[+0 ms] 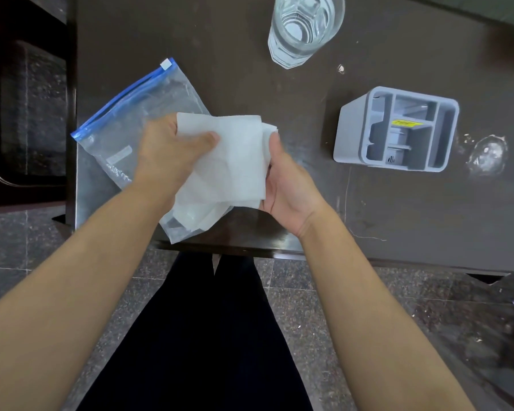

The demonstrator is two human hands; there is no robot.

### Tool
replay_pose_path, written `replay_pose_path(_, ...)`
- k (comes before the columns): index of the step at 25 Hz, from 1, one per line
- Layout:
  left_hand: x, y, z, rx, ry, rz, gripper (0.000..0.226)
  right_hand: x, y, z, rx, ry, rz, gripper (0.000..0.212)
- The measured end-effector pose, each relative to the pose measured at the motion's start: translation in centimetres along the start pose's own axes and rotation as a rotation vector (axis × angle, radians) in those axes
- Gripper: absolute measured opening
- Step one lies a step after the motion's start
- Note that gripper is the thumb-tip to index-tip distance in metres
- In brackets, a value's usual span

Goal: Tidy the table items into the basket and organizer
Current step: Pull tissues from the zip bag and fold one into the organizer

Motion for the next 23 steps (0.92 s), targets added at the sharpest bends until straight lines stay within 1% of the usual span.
replay_pose_path(1,0.2,0.4,-0.3,0.004,0.019,0.033,0.023,0.0,0.0,0.1,-0.027,-0.008,-0.009,0.043)
replay_pose_path(2,0.3,0.7,-0.6,0.022,0.032,0.045,0.026,0.0,0.0,0.0,-0.062,-0.004,-0.002,0.039)
replay_pose_path(4,0.2,0.7,-1.2,0.079,0.043,0.003,0.022,0.1,0.0,0.3,-0.151,-0.028,0.052,0.017)
replay_pose_path(5,0.2,0.7,-1.3,0.103,0.036,-0.026,0.02,0.2,0.1,0.6,-0.18,-0.058,0.079,0.012)
replay_pose_path(7,0.6,0.9,-1.1,0.087,0.023,-0.021,0.023,0.3,0.2,1.1,-0.162,-0.076,0.1,0.014)
replay_pose_path(8,0.7,1.1,-0.9,0.044,0.046,0.027,0.031,0.2,0.4,1.1,-0.125,-0.065,0.1,0.015)
replay_pose_path(10,0.9,1.6,-0.9,0.009,0.145,0.15,0.049,0.1,0.6,1.5,-0.045,-0.044,0.098,0.016)
replay_pose_path(11,0.8,1.7,-1.0,0.037,0.209,0.191,0.051,0.0,0.7,1.7,-0.009,-0.035,0.095,0.016)
replay_pose_path(13,0.1,1.4,-1.4,0.076,0.345,0.188,0.049,-0.1,0.7,1.9,0.052,0.005,0.094,0.019)
replay_pose_path(15,-0.4,0.6,-1.6,0.013,0.417,0.115,0.048,-0.2,1.2,1.9,0.023,0.029,0.114,0.021)
replay_pose_path(16,-0.6,0.2,-1.5,0.002,0.395,0.057,0.045,-0.3,1.6,1.9,-0.06,0.011,0.143,0.018)
replay_pose_path(17,-0.7,-0.4,-1.4,0.049,0.334,-0.018,0.038,-0.4,2.1,2.0,-0.177,-0.019,0.194,0.016)
replay_pose_path(19,-1.0,-1.4,-1.2,0.233,0.171,-0.196,0.023,-0.6,3.4,2.2,-0.433,-0.11,0.355,0.016)
replay_pose_path(21,-1.6,-2.4,-1.4,0.384,0.011,-0.347,0.014,-0.8,4.5,2.4,-0.653,-0.25,0.533,0.017)
replay_pose_path(23,-1.5,-2.3,-1.5,0.448,-0.114,-0.361,0.017,-1.0,4.8,2.1,-0.807,-0.359,0.623,0.021)
Point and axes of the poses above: each hand's wrist, its own x-axis towards the middle knuckle, its own z-axis out of the back of the hand, y = z × x, the point moved 5 cm from there along x, towards the middle knuckle, and after that the axes turned 6 degrees about z, right-handed, at the moved point
